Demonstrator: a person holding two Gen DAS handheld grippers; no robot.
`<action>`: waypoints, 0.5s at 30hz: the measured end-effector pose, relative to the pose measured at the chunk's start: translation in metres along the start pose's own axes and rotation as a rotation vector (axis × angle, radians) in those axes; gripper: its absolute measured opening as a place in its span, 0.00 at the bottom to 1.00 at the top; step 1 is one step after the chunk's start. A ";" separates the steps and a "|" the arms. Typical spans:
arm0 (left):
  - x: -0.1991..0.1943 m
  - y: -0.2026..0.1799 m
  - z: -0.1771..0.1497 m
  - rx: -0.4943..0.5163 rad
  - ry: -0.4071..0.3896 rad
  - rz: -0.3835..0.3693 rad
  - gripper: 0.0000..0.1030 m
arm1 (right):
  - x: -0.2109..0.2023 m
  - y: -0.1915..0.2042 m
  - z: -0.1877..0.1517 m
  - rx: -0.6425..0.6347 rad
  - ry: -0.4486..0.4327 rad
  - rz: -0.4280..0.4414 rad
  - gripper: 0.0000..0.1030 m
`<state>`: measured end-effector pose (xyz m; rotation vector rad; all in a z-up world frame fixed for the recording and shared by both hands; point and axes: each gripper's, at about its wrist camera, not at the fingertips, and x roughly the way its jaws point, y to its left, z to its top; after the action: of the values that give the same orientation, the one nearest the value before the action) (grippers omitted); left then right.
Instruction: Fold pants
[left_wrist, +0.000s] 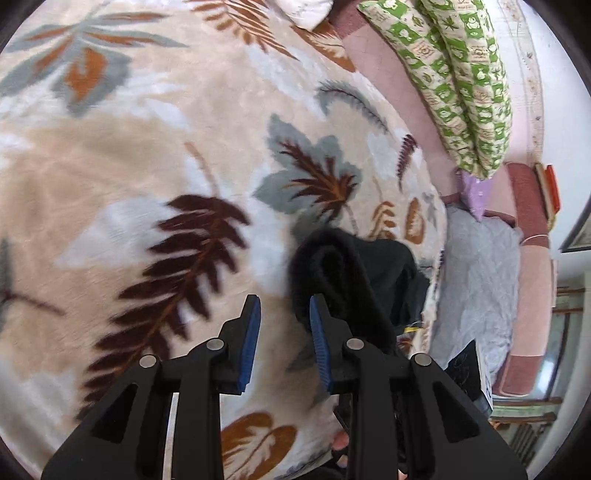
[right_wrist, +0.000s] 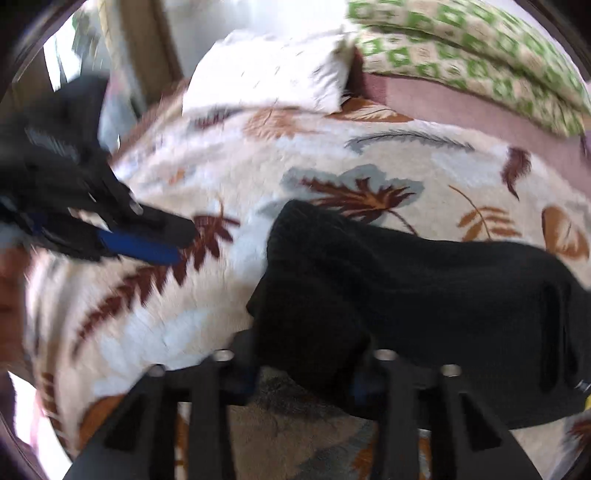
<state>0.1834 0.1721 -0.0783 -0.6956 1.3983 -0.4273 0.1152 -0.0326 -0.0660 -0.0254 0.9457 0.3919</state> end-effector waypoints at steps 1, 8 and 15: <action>0.007 -0.002 0.004 -0.004 0.011 -0.029 0.24 | -0.005 -0.006 0.000 0.025 -0.010 0.025 0.30; 0.036 0.013 0.022 -0.173 0.003 -0.224 0.24 | -0.011 -0.020 -0.007 0.079 -0.007 0.097 0.29; 0.065 0.032 0.021 -0.340 0.074 -0.448 0.24 | -0.005 -0.021 -0.009 0.090 0.003 0.125 0.29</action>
<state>0.2097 0.1565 -0.1476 -1.2944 1.3964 -0.5749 0.1130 -0.0556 -0.0706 0.1153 0.9700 0.4639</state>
